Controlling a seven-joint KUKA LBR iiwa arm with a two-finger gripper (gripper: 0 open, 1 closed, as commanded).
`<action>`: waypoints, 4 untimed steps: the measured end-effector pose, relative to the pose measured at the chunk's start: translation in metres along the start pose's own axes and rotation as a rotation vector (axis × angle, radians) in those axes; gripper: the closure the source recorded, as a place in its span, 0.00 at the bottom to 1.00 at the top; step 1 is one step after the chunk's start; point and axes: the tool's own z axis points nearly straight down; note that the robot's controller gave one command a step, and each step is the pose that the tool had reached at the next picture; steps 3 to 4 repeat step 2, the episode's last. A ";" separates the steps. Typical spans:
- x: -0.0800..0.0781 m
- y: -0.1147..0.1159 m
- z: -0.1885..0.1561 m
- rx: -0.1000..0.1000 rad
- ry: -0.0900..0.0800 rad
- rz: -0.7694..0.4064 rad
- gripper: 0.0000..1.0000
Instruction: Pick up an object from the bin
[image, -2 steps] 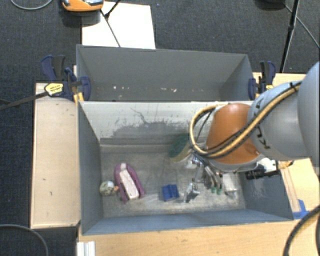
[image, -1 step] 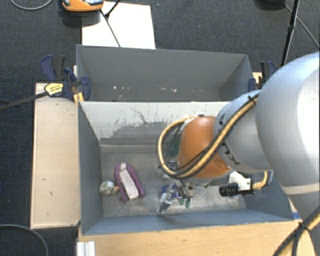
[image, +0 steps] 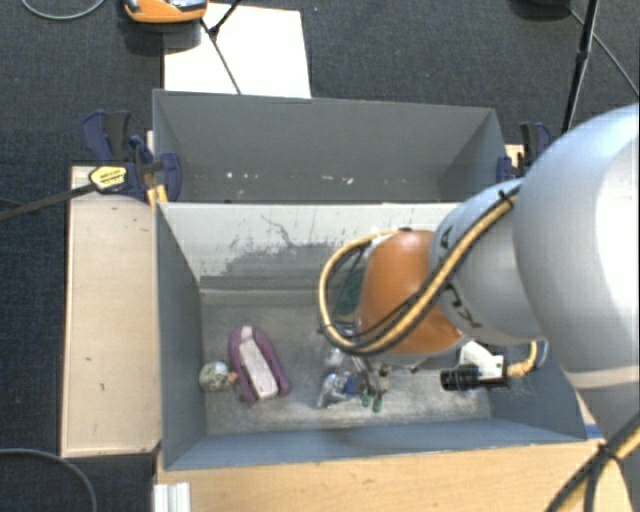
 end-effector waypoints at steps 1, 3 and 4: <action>-0.017 -0.006 -0.122 -0.002 -0.004 0.010 1.00; -0.027 -0.004 -0.220 -0.003 -0.006 -0.006 1.00; -0.027 -0.004 -0.220 -0.003 -0.006 -0.006 1.00</action>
Offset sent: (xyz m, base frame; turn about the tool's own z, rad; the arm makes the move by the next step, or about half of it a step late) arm 0.0110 -0.0113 0.1174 0.0100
